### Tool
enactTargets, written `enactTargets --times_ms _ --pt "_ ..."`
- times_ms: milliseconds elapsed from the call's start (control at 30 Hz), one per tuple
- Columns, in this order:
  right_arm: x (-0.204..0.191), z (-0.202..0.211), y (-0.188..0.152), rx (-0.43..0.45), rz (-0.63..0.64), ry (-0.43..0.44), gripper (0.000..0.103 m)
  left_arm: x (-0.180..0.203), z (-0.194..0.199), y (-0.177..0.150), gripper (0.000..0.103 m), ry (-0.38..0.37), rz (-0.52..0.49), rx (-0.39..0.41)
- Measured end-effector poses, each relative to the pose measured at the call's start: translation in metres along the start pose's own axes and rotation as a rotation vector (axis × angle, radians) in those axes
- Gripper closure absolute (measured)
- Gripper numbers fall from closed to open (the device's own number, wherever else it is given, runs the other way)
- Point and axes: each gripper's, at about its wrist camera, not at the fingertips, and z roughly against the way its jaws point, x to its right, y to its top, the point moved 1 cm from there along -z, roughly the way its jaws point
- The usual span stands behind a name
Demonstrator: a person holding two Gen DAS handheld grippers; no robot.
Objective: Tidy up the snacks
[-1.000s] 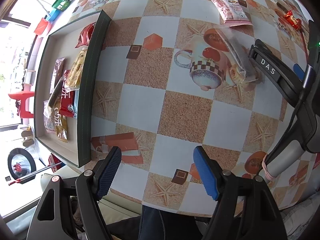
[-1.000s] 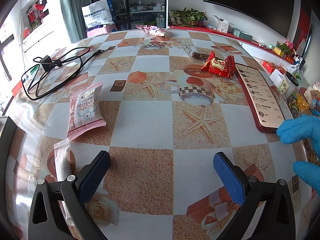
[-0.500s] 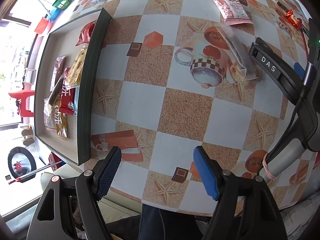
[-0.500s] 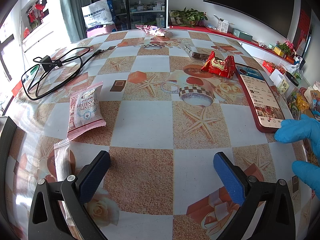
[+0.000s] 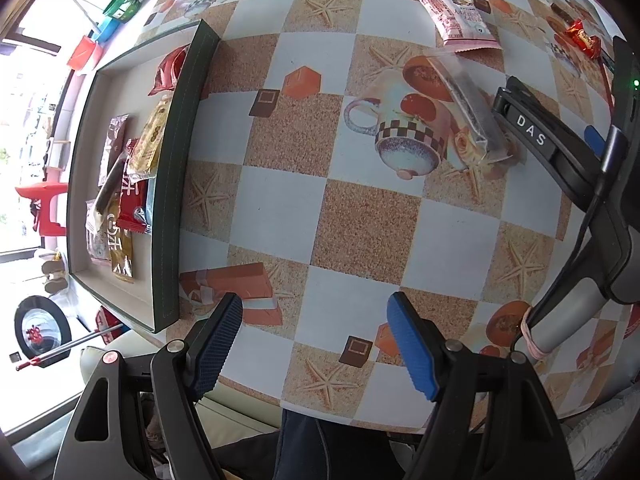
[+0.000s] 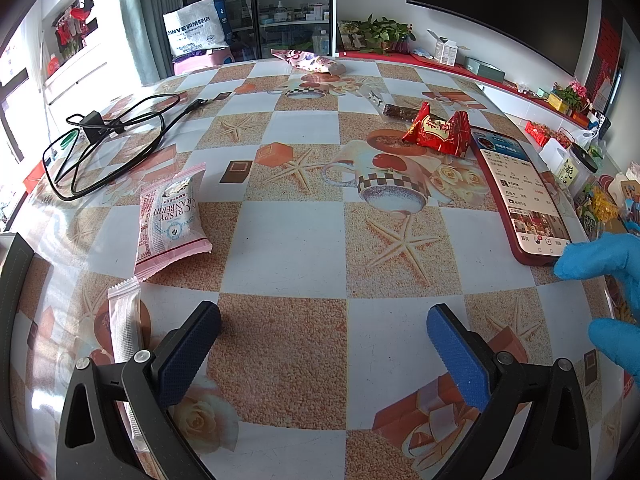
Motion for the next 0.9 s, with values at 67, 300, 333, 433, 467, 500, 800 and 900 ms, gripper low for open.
enactTargets --times_ms 67,300,333,433,467,500,800,900 --pt "0.000 0.000 0.000 0.000 0.000 0.000 0.000 0.001 0.000 0.000 0.025 0.000 -0.003 0.001" --pt "0.000 0.000 0.000 0.000 0.000 0.000 0.000 -0.001 0.000 0.001 0.025 -0.002 0.000 0.002" --pt "0.000 0.000 0.000 0.000 0.000 0.000 0.000 -0.001 0.000 0.001 0.025 -0.003 -0.001 0.004" --pt "0.000 0.000 0.000 0.000 -0.001 0.000 0.000 -0.003 0.001 0.004 0.025 -0.004 -0.001 0.015" --pt "0.000 0.000 -0.001 0.000 -0.001 0.000 0.000 -0.004 0.002 0.006 0.025 -0.004 0.000 0.021" --pt "0.000 0.000 0.000 0.000 0.000 0.000 0.000 -0.005 0.002 0.009 0.025 -0.005 0.003 0.027" --pt "0.000 0.000 0.000 0.000 -0.001 0.000 0.000 -0.016 0.003 0.043 0.024 -0.052 0.036 0.062" --pt "-0.007 0.001 0.002 0.000 -0.021 -0.014 0.000 -0.017 0.004 0.051 0.024 -0.065 0.031 0.072"
